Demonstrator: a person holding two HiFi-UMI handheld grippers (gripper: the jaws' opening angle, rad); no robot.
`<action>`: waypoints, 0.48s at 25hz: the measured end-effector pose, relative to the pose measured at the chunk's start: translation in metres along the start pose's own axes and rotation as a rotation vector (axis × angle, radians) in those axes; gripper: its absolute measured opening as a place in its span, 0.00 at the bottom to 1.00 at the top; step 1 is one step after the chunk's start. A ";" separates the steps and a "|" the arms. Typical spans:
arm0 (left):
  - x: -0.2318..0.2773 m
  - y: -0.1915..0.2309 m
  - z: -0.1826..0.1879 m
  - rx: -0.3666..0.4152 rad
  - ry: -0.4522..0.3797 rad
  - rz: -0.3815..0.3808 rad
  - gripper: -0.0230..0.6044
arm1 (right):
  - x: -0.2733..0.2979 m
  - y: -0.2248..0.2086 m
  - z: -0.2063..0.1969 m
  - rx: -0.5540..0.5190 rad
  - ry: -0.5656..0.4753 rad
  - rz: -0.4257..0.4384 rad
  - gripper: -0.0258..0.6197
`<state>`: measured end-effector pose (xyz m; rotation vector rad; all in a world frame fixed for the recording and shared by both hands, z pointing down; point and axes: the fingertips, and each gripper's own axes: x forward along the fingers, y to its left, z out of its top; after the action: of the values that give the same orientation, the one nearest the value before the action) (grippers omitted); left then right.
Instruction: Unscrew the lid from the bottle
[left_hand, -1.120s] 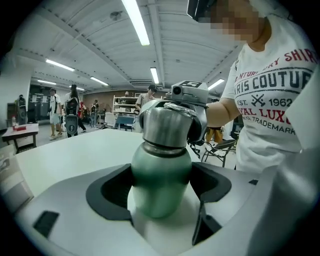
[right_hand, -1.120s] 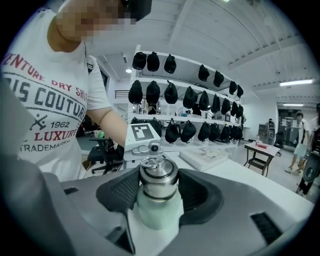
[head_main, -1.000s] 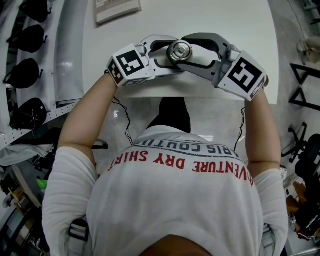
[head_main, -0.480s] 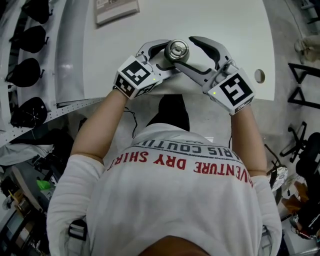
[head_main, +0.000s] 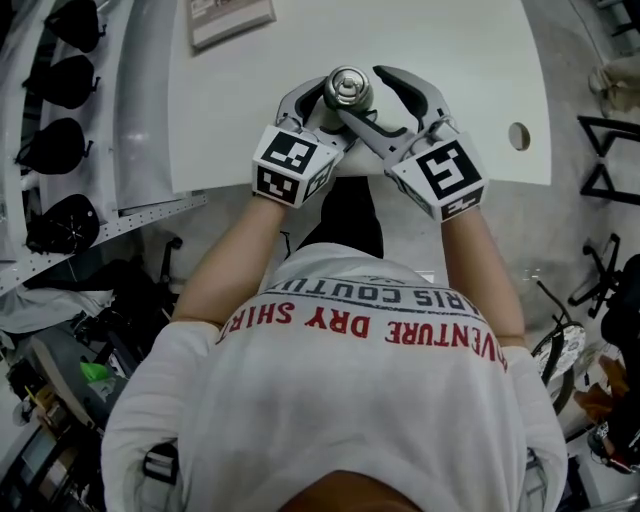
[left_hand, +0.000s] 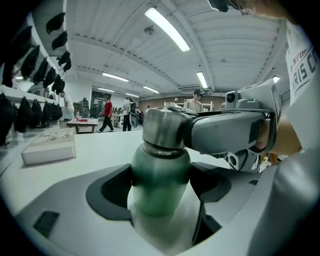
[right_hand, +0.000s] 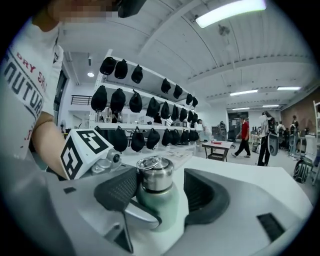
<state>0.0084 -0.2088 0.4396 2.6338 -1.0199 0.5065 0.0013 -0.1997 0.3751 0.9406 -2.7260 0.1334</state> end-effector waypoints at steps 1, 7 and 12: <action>0.000 0.001 0.000 -0.010 -0.002 0.014 0.62 | 0.002 0.001 -0.001 0.003 0.005 -0.006 0.48; 0.001 0.005 0.000 -0.044 -0.021 0.086 0.62 | 0.011 0.003 -0.005 0.002 0.009 -0.072 0.47; 0.003 0.004 0.004 -0.038 -0.033 0.108 0.62 | 0.012 -0.001 -0.004 -0.005 0.001 -0.096 0.41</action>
<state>0.0084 -0.2147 0.4380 2.5729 -1.1748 0.4630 -0.0063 -0.2069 0.3816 1.0670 -2.6733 0.1086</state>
